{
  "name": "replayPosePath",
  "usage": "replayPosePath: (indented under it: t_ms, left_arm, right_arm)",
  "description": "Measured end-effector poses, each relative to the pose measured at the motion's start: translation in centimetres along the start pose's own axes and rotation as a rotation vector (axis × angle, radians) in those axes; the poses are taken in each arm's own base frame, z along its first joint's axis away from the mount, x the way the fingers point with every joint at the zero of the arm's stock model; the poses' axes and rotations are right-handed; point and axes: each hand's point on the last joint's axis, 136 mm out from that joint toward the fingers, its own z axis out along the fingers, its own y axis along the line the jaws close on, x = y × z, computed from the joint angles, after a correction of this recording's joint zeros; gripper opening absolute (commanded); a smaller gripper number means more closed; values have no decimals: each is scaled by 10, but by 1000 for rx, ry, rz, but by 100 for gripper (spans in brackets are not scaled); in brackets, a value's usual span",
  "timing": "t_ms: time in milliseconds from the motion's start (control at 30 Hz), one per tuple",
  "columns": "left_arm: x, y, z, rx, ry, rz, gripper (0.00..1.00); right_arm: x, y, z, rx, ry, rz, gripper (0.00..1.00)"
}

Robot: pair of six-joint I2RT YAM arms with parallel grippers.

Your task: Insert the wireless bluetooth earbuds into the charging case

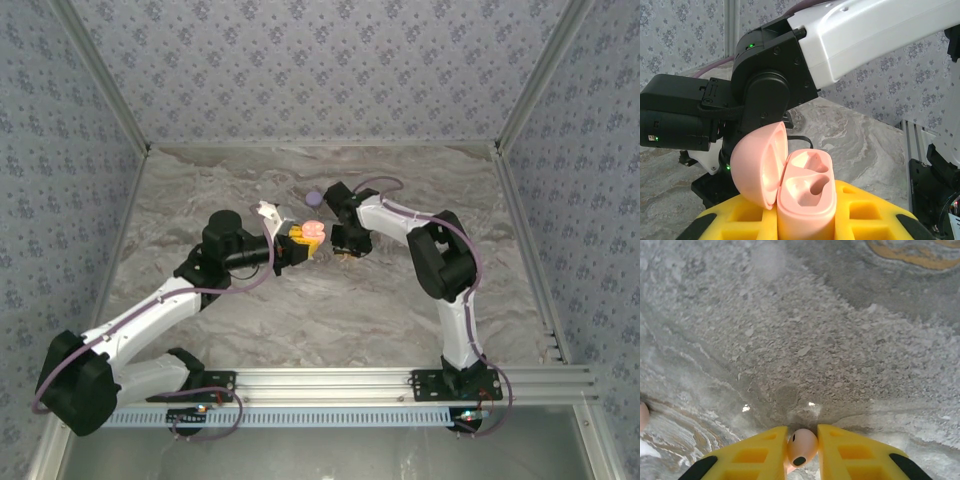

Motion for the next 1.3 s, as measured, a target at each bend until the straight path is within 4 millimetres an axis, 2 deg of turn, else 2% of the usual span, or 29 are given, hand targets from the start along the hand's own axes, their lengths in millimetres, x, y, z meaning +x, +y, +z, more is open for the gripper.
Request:
replayPosePath:
  t_ms: [400,533,633,800,1033,1300]
  left_arm:
    - [-3,0,-2,-11,-9,5,2]
    - [-3,0,-2,-10,-9,5,2]
    - [-2,0,-2,-11,-8,5,2]
    - [0,0,-2,-11,-4,2,2]
    - [2,1,-2,-12,-1,4,2]
    - [3,1,-2,-13,3,4,2]
  right_arm:
    - [3,1,1,3,51,-290,27]
    - [3,2,0,-1,56,-318,38]
    - [4,2,0,-5,60,-297,43]
    - [2,4,0,-9,53,-200,44]
    - [1,4,1,-7,35,-46,39]
    - [-1,1,1,6,27,12,36]
